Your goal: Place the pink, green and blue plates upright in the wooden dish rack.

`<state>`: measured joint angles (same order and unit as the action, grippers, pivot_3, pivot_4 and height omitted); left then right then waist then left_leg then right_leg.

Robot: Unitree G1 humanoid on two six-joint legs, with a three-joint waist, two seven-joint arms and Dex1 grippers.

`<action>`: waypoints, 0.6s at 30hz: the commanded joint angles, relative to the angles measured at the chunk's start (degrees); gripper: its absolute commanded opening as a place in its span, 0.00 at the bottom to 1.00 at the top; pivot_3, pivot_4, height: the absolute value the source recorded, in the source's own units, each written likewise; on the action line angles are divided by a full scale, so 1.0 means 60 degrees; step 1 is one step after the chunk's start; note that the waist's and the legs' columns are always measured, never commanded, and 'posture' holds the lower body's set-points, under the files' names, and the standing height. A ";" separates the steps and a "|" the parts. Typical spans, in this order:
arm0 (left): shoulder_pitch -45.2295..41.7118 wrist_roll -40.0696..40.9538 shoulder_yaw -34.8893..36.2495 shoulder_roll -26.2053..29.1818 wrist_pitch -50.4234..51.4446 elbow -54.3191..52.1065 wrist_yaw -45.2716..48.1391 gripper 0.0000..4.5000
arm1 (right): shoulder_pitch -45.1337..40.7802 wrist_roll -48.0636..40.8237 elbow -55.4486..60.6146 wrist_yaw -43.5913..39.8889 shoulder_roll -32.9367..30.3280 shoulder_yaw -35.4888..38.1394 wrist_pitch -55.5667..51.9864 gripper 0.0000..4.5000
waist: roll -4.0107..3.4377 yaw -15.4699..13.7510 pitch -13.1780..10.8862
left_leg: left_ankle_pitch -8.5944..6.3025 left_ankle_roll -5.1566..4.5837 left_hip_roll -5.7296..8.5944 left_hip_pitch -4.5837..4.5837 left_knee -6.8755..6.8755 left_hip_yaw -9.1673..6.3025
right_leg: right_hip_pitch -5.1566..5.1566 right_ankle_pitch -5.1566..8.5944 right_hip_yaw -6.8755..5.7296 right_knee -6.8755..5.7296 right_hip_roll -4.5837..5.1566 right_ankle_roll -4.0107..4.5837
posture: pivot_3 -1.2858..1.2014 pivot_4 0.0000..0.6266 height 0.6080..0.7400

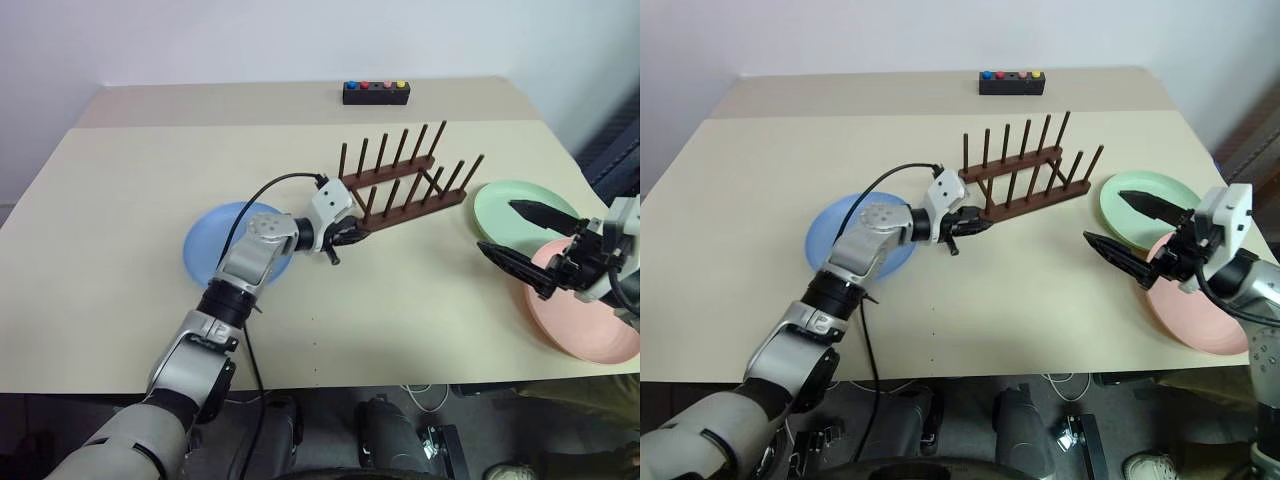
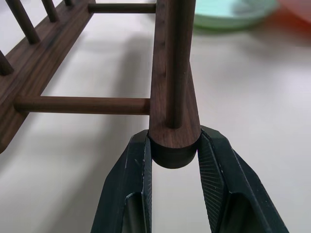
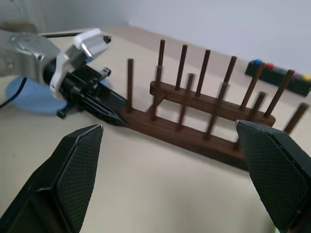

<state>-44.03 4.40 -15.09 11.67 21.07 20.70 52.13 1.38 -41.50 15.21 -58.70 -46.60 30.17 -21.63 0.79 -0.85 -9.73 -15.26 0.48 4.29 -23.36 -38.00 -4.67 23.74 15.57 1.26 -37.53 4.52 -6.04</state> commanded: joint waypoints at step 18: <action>0.0988 0.0028 -0.0558 0.0823 -0.2521 -0.0259 0.1759 0.16 | 0.2055 0.0042 0.0360 -0.1655 -0.0294 0.1435 0.0746 1.00 | -0.0001 0.0002 0.0000 | -0.0006 -0.0010 0.0000 0.0003 -0.0002 -0.0002 | -0.0010 0.0000 0.0001 0.0007 0.0005 0.0000 | 0.52 0.24 1.00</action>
<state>-37.65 3.77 -19.04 16.86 8.01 20.24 62.39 13.63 -40.73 15.76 -67.69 -47.30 36.21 -18.26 0.79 -0.83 -9.73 -15.29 0.41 4.29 -23.35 -38.02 -4.68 23.68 15.57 1.27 -37.49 4.55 -6.04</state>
